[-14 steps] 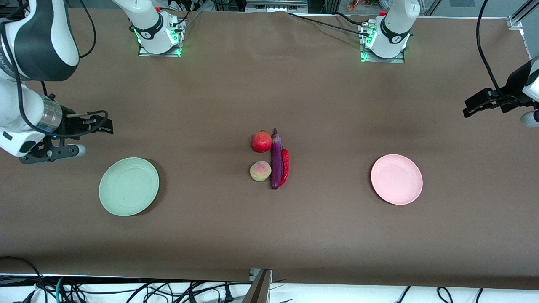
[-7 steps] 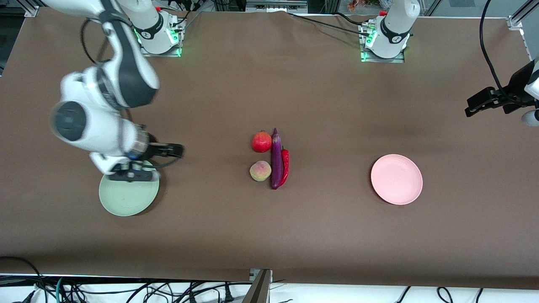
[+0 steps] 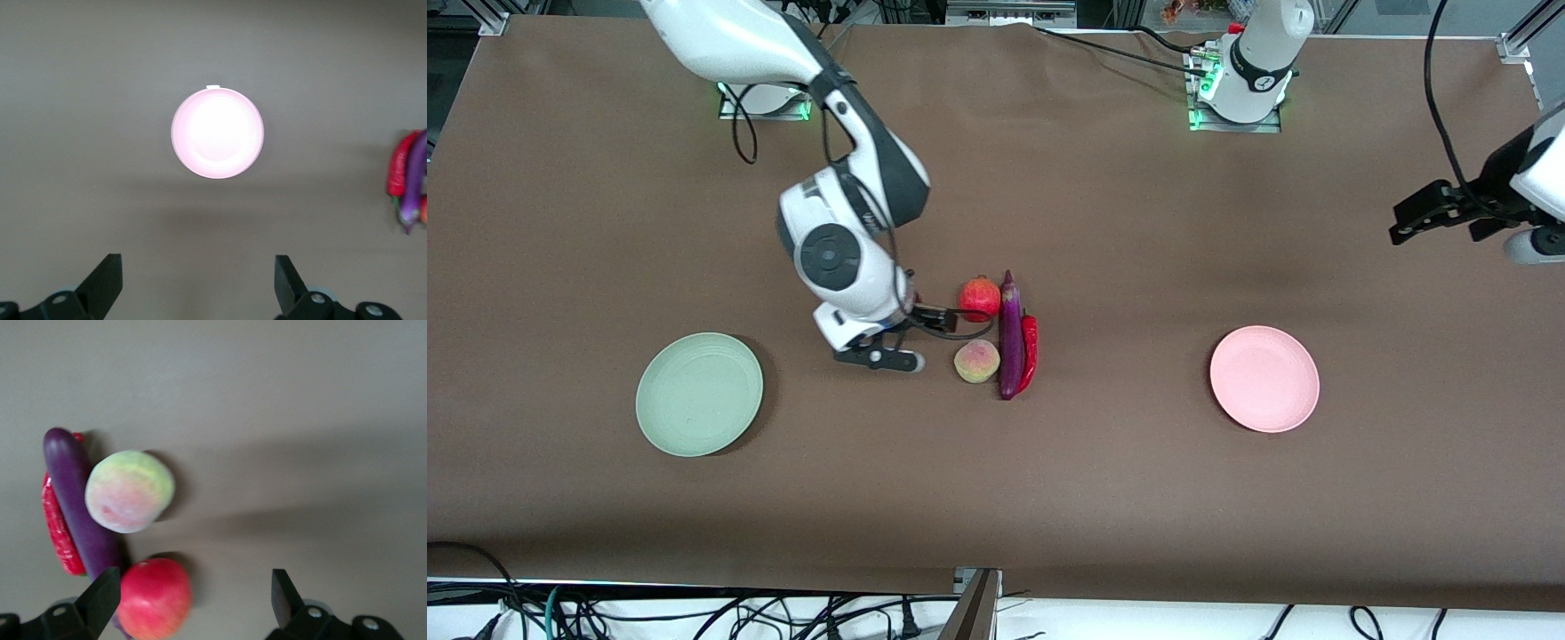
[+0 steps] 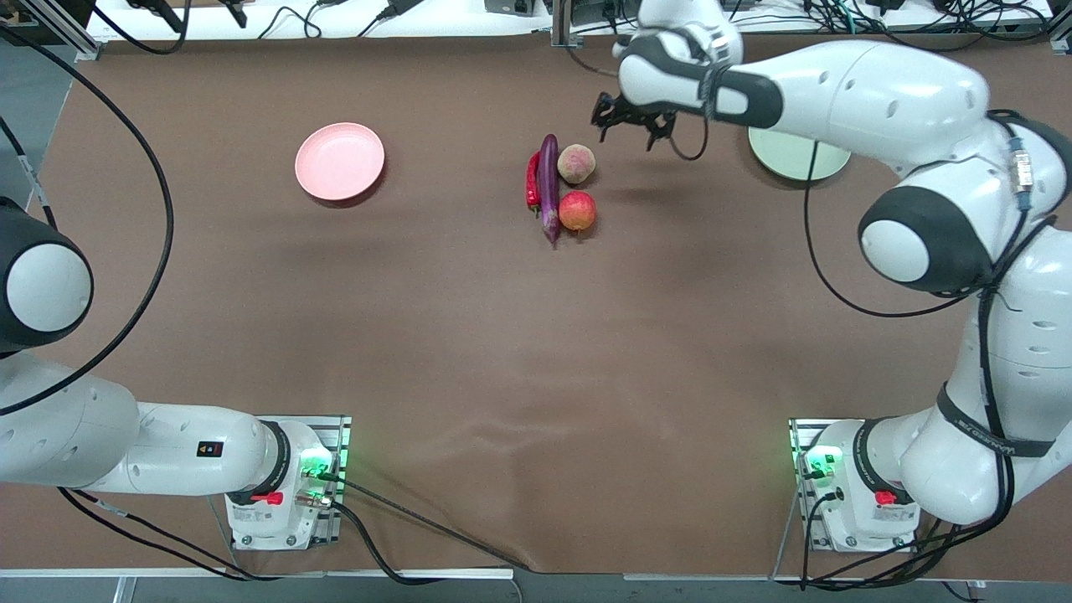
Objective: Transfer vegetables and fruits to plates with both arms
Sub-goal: 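Move the right gripper over the red apple, then grasp the apple with the right gripper while the left gripper reaches the chili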
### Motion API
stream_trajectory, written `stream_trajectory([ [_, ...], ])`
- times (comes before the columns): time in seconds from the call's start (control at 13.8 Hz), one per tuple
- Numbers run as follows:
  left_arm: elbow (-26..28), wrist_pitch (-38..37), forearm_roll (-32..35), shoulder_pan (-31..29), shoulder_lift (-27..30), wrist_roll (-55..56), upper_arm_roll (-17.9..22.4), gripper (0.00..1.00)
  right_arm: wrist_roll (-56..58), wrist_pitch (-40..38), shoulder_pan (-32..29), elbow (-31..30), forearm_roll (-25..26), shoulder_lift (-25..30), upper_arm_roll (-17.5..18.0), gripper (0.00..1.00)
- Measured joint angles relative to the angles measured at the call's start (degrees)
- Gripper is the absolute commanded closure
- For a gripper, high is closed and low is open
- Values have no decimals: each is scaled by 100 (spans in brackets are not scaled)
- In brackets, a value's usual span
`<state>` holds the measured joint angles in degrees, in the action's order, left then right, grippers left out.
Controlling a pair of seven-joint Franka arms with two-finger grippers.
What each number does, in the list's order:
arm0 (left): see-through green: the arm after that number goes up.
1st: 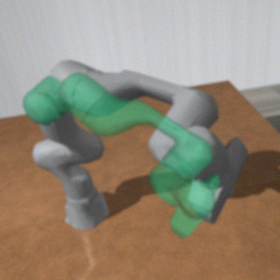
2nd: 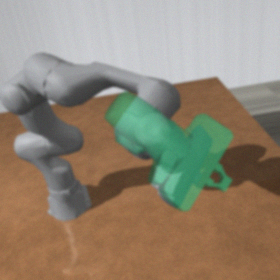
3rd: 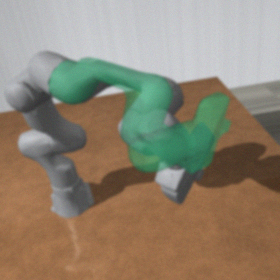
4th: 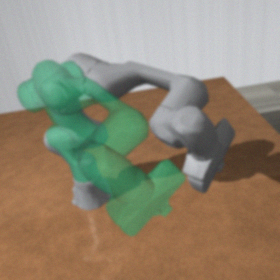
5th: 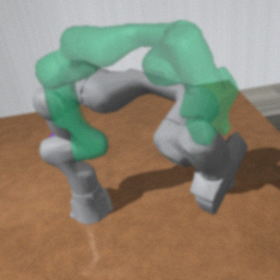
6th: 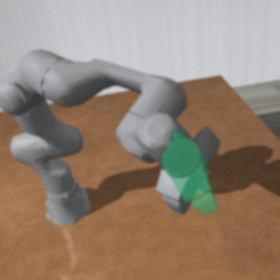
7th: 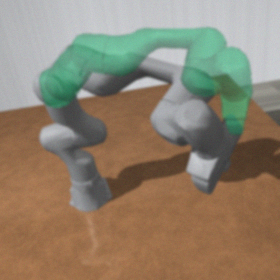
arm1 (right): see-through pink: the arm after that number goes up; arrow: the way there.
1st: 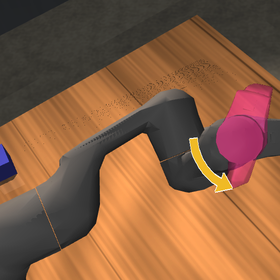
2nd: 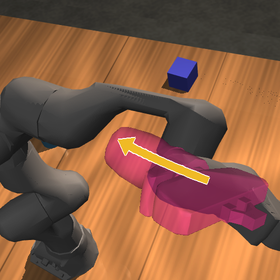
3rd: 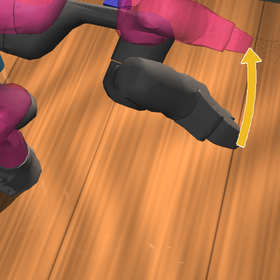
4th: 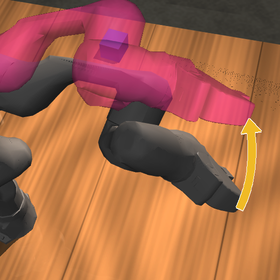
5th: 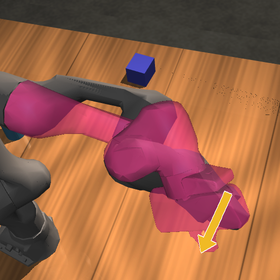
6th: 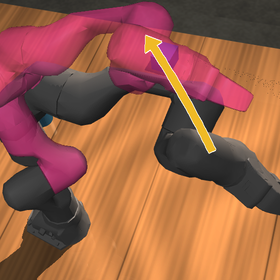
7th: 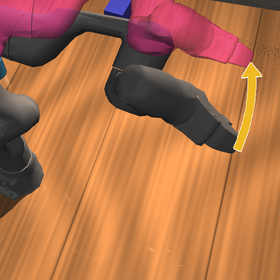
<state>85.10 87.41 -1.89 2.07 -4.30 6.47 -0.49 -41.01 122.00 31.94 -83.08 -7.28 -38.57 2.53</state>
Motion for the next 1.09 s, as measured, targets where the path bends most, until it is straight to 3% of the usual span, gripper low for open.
stream_trajectory([
  [0.22, 1, -12, -307, 131, -210, 390, -147, 0, -582, 596, 377, 4, 0, -347, -6, 0],
  [0.51, -3, 73, -827, 582, -767, 1057, -186, 0, -618, 630, 520, 7, 0, -461, -8, 0],
  [0.94, -44, 1881, -978, 1681, -2071, 2319, -217, 0, -617, 644, 778, 5, 0, -750, -12, 0],
  [1.02, -48, 2160, -978, 1849, -2314, 2592, -219, 0, -612, 644, 778, 4, 0, -771, -14, 3],
  [1.09, -59, 2436, -978, 2013, -2578, 2803, -220, 0, -606, 644, 783, 3, 0, -783, -14, 26],
])
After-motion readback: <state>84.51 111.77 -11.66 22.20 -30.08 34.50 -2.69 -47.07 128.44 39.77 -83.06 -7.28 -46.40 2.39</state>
